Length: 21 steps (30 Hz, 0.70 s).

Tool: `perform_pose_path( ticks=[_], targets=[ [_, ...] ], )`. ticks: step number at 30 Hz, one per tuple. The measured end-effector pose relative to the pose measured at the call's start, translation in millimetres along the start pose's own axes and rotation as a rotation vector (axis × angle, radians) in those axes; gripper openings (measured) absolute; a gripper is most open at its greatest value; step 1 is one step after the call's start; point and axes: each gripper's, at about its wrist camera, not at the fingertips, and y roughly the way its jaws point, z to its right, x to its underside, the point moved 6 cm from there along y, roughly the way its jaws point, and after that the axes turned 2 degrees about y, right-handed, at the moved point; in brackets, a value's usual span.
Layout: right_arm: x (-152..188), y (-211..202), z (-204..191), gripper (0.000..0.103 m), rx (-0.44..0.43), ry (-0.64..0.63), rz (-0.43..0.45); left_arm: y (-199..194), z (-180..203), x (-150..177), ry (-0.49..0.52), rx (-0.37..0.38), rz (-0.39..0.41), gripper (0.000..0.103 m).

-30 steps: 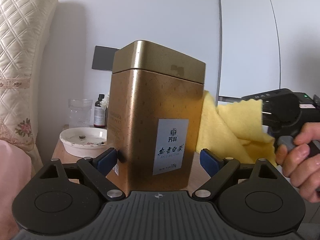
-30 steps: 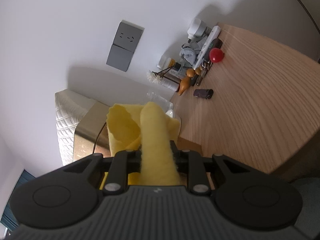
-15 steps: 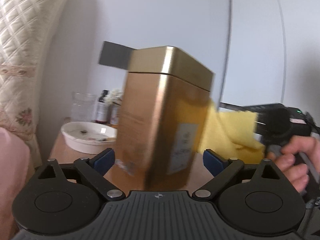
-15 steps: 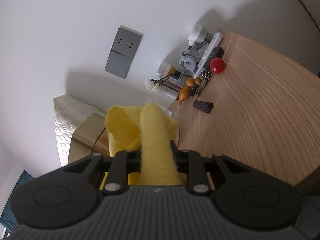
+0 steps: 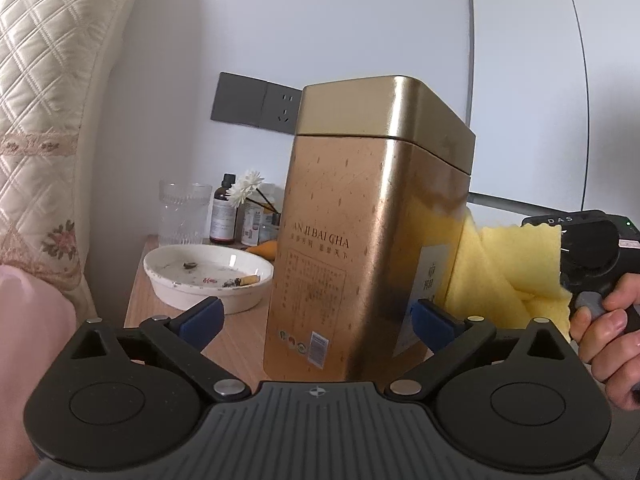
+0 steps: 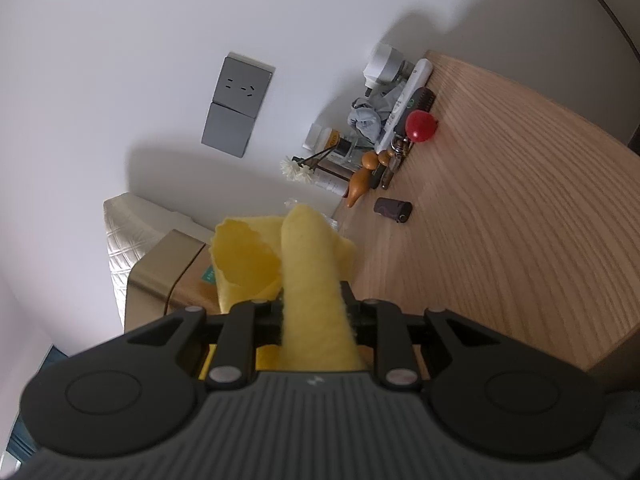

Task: Clean container
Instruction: 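Rotate the tin with the left gripper while the right wipes its side, then wipe the rotated tin's face with the cloth in the right gripper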

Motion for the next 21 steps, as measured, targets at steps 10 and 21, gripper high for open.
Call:
perform_pose_path(
  ticks=[10,21],
  targets=[
    [3.7,4.5,-3.3,0.024,-0.001,-0.009,-0.007,40.6,-5.7,-9.8,0.004,0.152,-0.04,0.103],
    [-2.5,16.9,-10.0,0.024,0.021,-0.049,-0.003,63.7,10.2,-26.0,0.041,0.114,0.009,0.102]
  ],
)
